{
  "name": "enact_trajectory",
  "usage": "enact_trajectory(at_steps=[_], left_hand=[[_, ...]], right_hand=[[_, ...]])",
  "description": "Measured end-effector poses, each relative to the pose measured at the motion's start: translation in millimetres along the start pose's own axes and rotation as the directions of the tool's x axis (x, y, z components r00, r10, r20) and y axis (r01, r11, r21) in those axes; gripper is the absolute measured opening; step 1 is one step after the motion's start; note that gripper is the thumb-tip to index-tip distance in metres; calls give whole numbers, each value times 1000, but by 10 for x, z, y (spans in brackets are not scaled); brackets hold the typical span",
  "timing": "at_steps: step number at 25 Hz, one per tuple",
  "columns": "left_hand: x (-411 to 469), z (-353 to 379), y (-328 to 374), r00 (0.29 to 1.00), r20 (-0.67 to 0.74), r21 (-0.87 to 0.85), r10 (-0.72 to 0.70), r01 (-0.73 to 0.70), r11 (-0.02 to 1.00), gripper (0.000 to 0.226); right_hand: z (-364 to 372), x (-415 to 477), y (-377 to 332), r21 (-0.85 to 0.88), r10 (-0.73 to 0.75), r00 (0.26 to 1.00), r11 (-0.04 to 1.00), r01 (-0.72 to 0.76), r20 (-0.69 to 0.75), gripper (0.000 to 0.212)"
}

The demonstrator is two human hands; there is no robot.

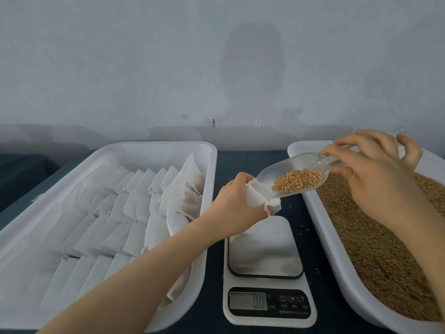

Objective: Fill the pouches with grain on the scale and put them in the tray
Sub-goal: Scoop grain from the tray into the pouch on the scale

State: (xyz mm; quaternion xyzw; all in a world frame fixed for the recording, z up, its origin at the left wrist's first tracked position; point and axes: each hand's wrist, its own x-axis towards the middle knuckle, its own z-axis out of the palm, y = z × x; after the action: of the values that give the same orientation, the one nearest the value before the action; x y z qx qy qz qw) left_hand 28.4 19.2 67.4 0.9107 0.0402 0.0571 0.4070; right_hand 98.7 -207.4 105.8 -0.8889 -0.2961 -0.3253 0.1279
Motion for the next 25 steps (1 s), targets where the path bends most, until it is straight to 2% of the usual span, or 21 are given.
enact_trajectory(at_steps=[5,10,17,22,25], left_hand=[[-13,24,4,1000,-25,76,-6,8,997,51],[-9,46,24,999,-7,189,37,-35,981,48],[-11,52,31,999,-2,197,40,-39,980,46],[16,60,26,998,45,213,51,-59,975,56],[24,68,32,996,63,168,62,-72,983,46]], right_hand=[[-15,-6,-55,-59,-88,996,994,89,23,34],[-40,1,-168,-102,-179,984,979,175,-25,34],[-177,18,-258,-246,-259,963,941,234,-74,25],[-260,65,-290,-267,-283,956,929,256,-70,25],[-314,114,-304,-261,-283,958,930,260,-53,26]])
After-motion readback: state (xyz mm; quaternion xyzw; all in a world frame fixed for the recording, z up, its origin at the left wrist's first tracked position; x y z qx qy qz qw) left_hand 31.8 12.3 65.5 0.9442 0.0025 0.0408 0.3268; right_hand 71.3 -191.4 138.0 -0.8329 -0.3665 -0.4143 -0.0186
